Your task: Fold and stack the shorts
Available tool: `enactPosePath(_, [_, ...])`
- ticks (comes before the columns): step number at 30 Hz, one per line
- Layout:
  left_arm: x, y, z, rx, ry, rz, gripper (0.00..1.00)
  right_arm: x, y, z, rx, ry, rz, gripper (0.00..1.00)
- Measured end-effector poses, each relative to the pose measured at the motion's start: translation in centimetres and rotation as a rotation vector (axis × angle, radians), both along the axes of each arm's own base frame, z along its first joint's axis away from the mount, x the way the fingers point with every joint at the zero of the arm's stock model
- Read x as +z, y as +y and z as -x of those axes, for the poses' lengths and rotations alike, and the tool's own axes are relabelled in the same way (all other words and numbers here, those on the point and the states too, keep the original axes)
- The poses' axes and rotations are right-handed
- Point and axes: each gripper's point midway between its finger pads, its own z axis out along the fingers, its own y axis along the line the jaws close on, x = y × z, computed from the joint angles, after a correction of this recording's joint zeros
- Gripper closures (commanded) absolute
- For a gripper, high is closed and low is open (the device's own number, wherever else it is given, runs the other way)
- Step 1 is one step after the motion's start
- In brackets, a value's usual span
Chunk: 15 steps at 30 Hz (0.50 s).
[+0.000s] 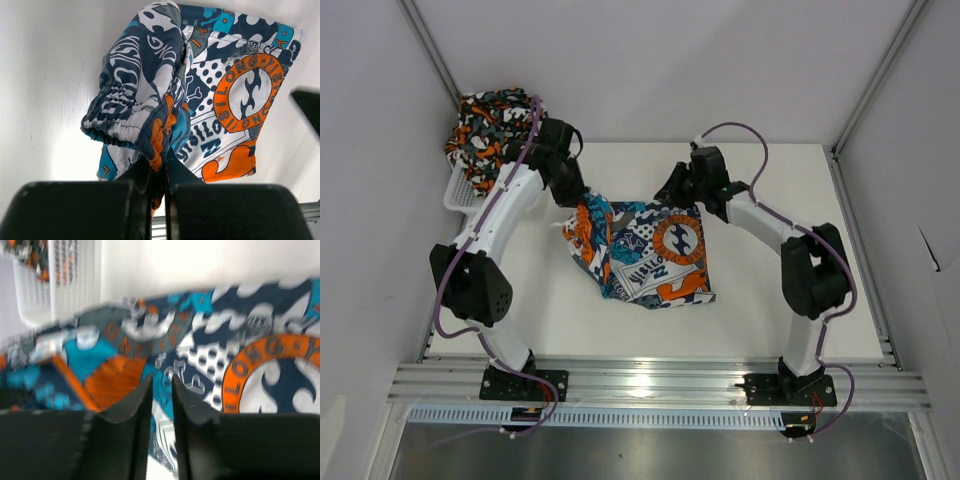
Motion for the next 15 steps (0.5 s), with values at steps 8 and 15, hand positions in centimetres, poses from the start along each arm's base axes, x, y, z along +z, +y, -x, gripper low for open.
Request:
enactPosePath(8, [0.1,-0.1,0.1,0.012,0.009,0.006,1.00,-5.3,2.5,11.7,0.198,0.095,0.019,1.00])
enactPosePath(15, [0.1,-0.1,0.2,0.016,0.032,0.001,1.00,-6.8,7.7,17.4,0.319,0.087,0.000,1.00])
